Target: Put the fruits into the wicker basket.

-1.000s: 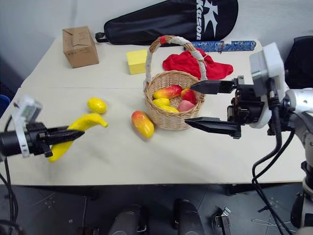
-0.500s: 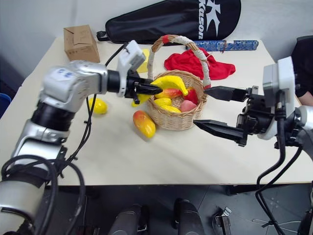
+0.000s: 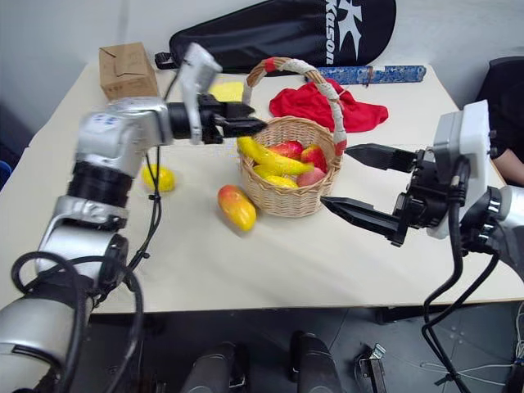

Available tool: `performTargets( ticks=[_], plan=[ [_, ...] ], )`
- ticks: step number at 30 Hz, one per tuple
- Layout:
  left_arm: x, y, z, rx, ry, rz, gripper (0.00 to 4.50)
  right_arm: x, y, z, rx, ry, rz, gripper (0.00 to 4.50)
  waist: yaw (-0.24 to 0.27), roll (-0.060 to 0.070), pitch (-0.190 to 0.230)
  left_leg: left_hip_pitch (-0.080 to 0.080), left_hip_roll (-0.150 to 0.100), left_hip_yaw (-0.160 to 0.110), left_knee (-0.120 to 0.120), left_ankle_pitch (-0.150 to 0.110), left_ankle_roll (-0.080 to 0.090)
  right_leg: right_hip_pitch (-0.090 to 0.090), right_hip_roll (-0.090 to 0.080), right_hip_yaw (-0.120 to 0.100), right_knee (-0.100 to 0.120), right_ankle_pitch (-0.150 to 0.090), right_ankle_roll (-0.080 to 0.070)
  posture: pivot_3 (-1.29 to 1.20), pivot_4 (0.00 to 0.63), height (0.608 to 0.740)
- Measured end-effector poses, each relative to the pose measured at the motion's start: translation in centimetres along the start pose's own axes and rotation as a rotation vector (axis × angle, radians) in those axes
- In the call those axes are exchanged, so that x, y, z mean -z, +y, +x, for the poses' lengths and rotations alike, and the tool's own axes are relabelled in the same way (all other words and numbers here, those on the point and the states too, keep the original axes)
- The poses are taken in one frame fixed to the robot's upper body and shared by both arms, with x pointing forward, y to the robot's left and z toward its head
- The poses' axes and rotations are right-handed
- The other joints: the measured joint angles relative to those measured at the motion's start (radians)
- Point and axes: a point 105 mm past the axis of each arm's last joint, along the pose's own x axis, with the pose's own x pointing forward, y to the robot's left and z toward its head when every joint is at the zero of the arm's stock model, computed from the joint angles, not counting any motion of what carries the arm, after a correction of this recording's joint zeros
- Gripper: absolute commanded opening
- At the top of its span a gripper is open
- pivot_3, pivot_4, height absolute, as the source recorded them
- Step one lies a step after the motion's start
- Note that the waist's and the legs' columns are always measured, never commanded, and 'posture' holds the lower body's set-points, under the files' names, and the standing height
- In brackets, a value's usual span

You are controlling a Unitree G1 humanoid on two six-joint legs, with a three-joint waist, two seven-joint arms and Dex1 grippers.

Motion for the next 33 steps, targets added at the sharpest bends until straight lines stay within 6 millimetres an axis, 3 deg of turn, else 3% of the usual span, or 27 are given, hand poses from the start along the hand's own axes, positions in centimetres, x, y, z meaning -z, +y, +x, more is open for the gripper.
performTargets(
  ticks=[7, 9, 12, 15, 18, 23, 28, 33],
  plan=[
    [-0.2, -0.5, -7.8, -0.058, -0.114, -0.005, 3.03, -0.2, 0.0, 0.5, -0.021, 0.002, -0.004, 4.5, -0.005, 0.0, 0.0, 0.002, 0.0, 0.0, 0.005, 0.0, -0.001, 0.001, 0.001, 0.002, 0.001, 0.0, 0.0, 0.0, 0.15, 0.74],
    [0.9, 0.9, -10.1, -0.189, -0.056, -0.009, 3.03, -0.3, 0.0, 0.6, -0.031, 0.003, -0.008, 4.5, -0.003, 0.0, 0.0, 0.003, 0.0, 0.0, 0.004, 0.0, -0.001, 0.001, 0.001, 0.003, 0.002, 0.0, -0.001, 0.0, 0.15, 0.74],
    [3.3, 4.5, -13.2, -0.464, -0.009, -0.125, 3.03, 0.0, 0.1, 0.8, -0.049, 0.022, -0.011, 4.5, 0.001, -0.001, 0.0, 0.002, -0.001, -0.001, 0.004, 0.0, 0.0, 0.001, 0.0, 0.002, 0.002, 0.0, -0.001, 0.0, 0.15, 0.74],
    [6.0, 6.1, -15.2, -0.637, 0.051, -0.204, 3.54, 0.1, -0.1, 0.8, -0.041, 0.025, -0.019, 4.5, 0.003, -0.002, 0.0, 0.001, -0.001, -0.001, 0.004, -0.001, 0.0, 0.001, -0.001, 0.002, 0.002, 0.0, 0.0, 0.0, 0.15, 0.74],
    [8.0, 6.7, -15.5, -0.746, 0.003, -0.319, 4.46, 0.0, -0.3, 1.0, -0.04, 0.015, -0.015, 4.5, 0.006, -0.002, -0.001, 0.0, -0.001, 0.0, 0.004, -0.001, 0.0, 0.001, -0.002, 0.002, 0.002, 0.0, 0.0, 0.0, 0.15, 0.74],
    [12.9, 6.4, -14.2, -0.883, 0.054, -0.576, 4.49, 0.4, 0.0, 1.6, -0.063, 0.004, 0.01, 4.5, 0.012, -0.006, 0.0, 0.001, 0.0, -0.001, 0.007, -0.001, 0.0, 0.001, -0.002, 0.002, 0.002, 0.0, 0.0, 0.0, 0.15, 0.74],
    [13.1, 6.7, -14.7, -0.945, 0.069, -0.633, 4.49, 0.4, 0.0, 1.7, -0.056, -0.005, 0.015, 4.5, 0.011, -0.008, -0.001, 0.002, 0.001, 0.0, 0.007, -0.002, -0.002, 0.001, -0.002, 0.002, 0.002, 0.0, -0.001, 0.0, 0.15, 0.74],
    [14.3, 7.4, -13.3, -0.939, 0.106, -0.661, 4.49, 0.4, 0.0, 1.9, -0.054, -0.029, 0.026, 4.5, 0.019, -0.008, -0.001, 0.002, 0.001, 0.0, 0.008, -0.002, -0.002, 0.001, -0.001, 0.002, 0.003, 0.0, -0.001, 0.0, 0.15, 0.74]
  ],
)
